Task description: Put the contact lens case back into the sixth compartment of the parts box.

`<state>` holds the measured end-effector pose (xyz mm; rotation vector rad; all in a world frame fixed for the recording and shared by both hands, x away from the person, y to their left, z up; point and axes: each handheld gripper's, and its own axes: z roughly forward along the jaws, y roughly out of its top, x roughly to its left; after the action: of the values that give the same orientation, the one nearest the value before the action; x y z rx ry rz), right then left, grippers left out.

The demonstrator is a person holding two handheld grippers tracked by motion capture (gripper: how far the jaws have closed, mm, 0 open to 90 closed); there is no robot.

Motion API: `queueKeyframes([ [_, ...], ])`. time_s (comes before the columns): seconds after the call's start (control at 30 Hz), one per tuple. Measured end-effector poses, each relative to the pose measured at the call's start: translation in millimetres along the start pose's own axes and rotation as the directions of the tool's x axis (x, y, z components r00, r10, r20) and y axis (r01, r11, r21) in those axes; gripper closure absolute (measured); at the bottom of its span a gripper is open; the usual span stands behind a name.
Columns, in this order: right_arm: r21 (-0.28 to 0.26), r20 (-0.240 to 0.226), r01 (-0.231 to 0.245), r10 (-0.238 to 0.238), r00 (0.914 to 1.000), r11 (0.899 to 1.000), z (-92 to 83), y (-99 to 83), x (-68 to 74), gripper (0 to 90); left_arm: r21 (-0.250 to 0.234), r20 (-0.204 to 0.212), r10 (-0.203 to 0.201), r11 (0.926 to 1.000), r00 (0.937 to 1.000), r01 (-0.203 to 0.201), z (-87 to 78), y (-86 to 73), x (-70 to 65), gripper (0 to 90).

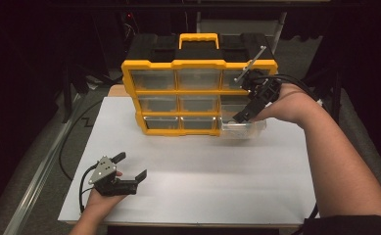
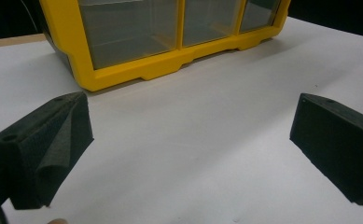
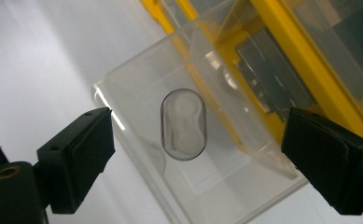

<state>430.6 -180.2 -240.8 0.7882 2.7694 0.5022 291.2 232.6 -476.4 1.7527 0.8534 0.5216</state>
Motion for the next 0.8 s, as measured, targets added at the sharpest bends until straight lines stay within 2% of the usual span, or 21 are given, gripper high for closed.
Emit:
queueKeyframes([
  [0.4, 0.011, -0.002, -0.01, 0.01, 1.0, 1.0, -10.7, -26.6, 7.4, 9.0, 0.008, -0.005, 0.003, 1.0, 1.0, -0.002, 2.0, -0.3, 0.4, 0.3],
  [0.8, 0.032, -0.01, -0.034, 0.034, 0.9994, 0.999, -10.4, -67.3, 18.8, 6.2, 0.005, -0.002, -0.006, 1.0, 1.0, 0.006, 1.3, -0.1, -1.6, 0.3],
])
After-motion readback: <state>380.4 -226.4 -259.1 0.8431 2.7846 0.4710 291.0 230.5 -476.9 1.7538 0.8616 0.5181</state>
